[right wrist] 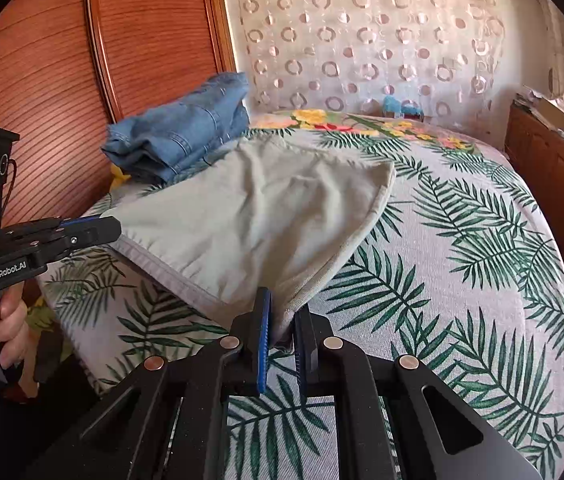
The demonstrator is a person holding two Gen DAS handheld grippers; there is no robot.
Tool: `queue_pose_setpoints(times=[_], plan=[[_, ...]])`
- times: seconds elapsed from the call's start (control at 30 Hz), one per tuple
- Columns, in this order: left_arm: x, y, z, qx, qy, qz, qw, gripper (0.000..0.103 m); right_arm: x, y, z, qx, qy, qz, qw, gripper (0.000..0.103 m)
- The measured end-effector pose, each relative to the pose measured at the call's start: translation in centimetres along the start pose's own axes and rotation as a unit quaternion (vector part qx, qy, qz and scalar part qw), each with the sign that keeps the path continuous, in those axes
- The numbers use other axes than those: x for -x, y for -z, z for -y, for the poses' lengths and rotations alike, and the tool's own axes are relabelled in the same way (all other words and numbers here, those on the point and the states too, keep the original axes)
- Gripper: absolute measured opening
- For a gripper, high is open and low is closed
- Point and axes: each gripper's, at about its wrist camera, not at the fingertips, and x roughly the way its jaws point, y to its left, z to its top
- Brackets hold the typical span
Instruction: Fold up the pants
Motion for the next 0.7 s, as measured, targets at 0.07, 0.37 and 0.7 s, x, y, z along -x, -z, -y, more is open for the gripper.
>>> queue_pose_setpoints(times=[0.07, 0.37, 0.7], plan=[[0.6, -0.3, 0.1, -0.004, 0.001, 0.006, 1.0, 0.01, 0.8, 0.0, 0.1, 0.0, -0.004, 0.008, 1.0, 0.01], [2.9, -1.8, 0.8, -0.02, 0.013, 0.036, 0.9991, 0.01, 4.2, -0.5, 0.5, -0.002, -0.014, 0.043, 0.999, 0.01], [4.1, -2.5, 1.6, -0.033, 0.017, 0.053, 0.9979, 0.01, 6.8, -0.8, 1.0, -0.001, -0.015, 0.07, 0.997, 0.01]])
